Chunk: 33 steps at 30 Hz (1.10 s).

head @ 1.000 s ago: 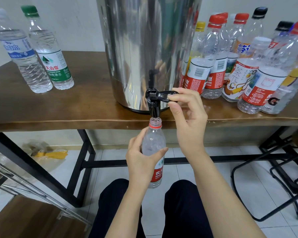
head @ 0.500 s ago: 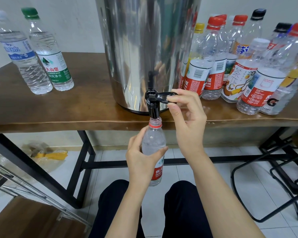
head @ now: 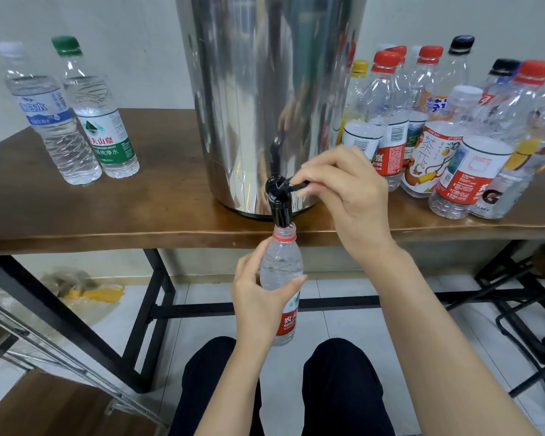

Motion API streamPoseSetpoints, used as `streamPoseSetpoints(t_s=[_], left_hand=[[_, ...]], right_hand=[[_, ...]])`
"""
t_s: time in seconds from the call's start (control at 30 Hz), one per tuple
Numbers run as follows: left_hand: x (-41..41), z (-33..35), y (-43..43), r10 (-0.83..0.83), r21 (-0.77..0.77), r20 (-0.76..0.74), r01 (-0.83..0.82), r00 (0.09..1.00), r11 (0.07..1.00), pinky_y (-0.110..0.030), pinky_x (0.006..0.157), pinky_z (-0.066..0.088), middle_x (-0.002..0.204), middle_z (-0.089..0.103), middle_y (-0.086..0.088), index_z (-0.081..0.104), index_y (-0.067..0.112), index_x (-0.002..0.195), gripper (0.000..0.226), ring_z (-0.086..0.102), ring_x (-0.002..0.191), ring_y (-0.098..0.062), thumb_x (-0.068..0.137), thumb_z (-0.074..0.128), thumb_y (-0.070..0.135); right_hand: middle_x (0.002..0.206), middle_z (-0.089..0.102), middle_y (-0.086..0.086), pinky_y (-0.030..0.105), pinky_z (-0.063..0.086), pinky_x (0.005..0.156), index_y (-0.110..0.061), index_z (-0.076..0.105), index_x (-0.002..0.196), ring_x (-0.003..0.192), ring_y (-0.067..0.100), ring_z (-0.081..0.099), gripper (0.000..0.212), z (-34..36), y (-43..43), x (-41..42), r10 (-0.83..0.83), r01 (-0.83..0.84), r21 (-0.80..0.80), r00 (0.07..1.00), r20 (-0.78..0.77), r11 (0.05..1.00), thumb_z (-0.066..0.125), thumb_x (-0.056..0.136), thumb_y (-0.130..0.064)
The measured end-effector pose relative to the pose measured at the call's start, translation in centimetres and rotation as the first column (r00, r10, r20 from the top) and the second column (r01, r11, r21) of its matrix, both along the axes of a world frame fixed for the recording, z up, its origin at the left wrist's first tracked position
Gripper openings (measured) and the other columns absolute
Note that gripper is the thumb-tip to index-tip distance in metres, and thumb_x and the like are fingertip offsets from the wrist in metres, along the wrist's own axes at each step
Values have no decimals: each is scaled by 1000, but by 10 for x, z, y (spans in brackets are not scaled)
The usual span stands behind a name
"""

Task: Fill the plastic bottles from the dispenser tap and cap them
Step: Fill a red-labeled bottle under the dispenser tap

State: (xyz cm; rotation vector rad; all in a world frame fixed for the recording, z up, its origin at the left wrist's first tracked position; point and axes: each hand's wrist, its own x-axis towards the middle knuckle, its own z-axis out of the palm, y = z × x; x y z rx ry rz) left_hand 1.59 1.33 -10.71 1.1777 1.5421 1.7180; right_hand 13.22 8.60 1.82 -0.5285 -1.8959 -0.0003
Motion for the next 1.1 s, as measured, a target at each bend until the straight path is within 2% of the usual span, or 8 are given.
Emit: streamPoseSetpoints(t_s=[0.17,0.33,0.47,0.57,0.67,0.77,0.93,1.1], left_hand=[[1,3,-2,-15,-11,-24,14,1000,1000,-33,95,54,114,58,16,56,51,119,70,60,107,0,68,89,16],[0,5,-3,-18,-24,-10,17,1000,1000,-32,94,54,115,58,13,59,40,126,69,60,107,-3,69,89,18],[-1,5,-4,-30,-25,27,30,999,999,-30,91,55,114,58,13,61,38,127,68,62,106,-5,69,89,16],[-1,3,-5,-27,-36,35,28,999,999,-32,91,56,113,59,13,61,41,123,68,63,104,-6,67,90,15],[2,0,-7,-32,-51,33,34,999,998,-34,92,55,113,59,13,61,45,120,69,63,103,-5,66,90,13],[8,-2,-10,-36,-73,15,37,999,997,-33,92,55,112,58,15,56,52,114,70,62,102,-5,66,90,13],[15,-1,-16,-90,-106,6,90,996,990,-27,91,55,114,58,13,57,45,121,70,61,106,-7,67,90,16],[15,12,-24,-139,-68,-5,138,990,988,-7,76,49,111,59,13,57,49,117,70,59,101,8,66,89,13]], right_hand=[[78,55,-9,32,41,67,-20,78,85,80,9,42,22,36,10,-33,-10,32,-115,981,192,993,64,85,-37],[78,57,-9,43,48,70,-24,78,91,78,10,48,19,40,9,-28,30,9,-226,985,170,974,67,83,-37],[90,67,-12,29,50,78,-18,75,106,82,14,61,20,39,5,-9,65,-62,-356,998,-4,932,69,88,-25],[83,67,-12,13,44,73,-16,74,97,77,10,62,10,26,17,28,-199,150,-417,977,-76,896,68,92,-21],[92,71,-1,18,40,75,-13,73,100,82,13,62,15,-6,40,63,-399,438,-562,895,200,702,68,92,-25],[115,65,10,34,47,92,-10,66,120,104,23,61,38,-37,49,72,-341,566,-612,823,453,553,70,90,-33],[125,55,9,39,45,89,-16,58,132,117,28,49,45,-50,50,61,-324,665,-464,717,617,585,62,94,-39],[106,60,3,29,41,84,-14,66,122,95,21,55,34,-40,47,64,-264,544,-536,818,512,646,71,90,-23]])
